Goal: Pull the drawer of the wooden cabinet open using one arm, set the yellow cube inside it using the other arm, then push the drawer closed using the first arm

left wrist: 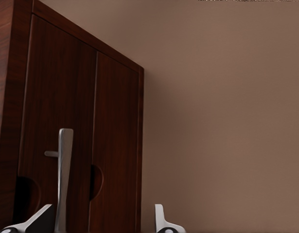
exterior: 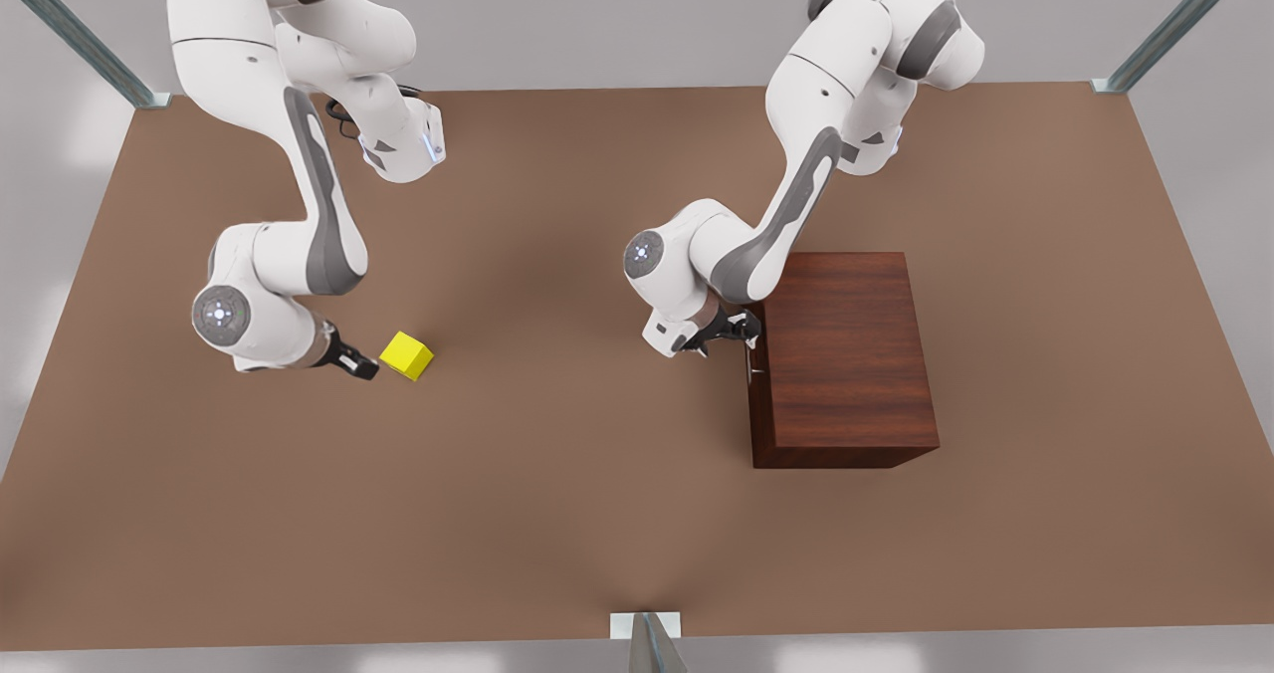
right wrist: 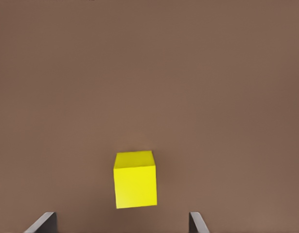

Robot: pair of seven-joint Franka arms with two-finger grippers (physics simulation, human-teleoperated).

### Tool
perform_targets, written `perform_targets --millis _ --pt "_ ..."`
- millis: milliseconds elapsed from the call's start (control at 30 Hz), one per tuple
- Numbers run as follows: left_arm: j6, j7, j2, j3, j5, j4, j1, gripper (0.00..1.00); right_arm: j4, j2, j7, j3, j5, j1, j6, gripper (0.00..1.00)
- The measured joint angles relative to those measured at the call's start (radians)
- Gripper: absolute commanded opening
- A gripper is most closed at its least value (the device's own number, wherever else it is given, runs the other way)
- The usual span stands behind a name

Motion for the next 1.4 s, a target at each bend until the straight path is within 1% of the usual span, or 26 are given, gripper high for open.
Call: perform_targets --millis 133,533,800,1133,1400 --pt "0.002 -0.025 0.002 -0.001 -0.01 0.006 0.001 1.0 -0.002 0.053 0.009 0.007 0.025 0.013 0.05 1.0" --pt "0.023 -0.064 0.032 -0.018 -0.032 0.043 0.0 1.0 -0.061 0.104 0.003 0.016 0.054 0.015 0.117 1.0" --pt "0.046 -0.075 0.05 -0.019 -0.047 0.066 -0.016 1.0 -0.122 0.108 -0.021 0.02 0.063 0.007 0.17 1.0" --pt "0.061 -0.084 0.053 -0.027 -0.05 0.087 -0.027 1.0 -0.126 0.147 -0.076 0.02 0.09 0.003 0.189 1.0" --pt "0.065 -0.088 0.066 -0.048 -0.055 0.109 -0.027 1.0 -0.133 0.137 -0.114 0.019 0.103 -0.003 0.19 1.0"
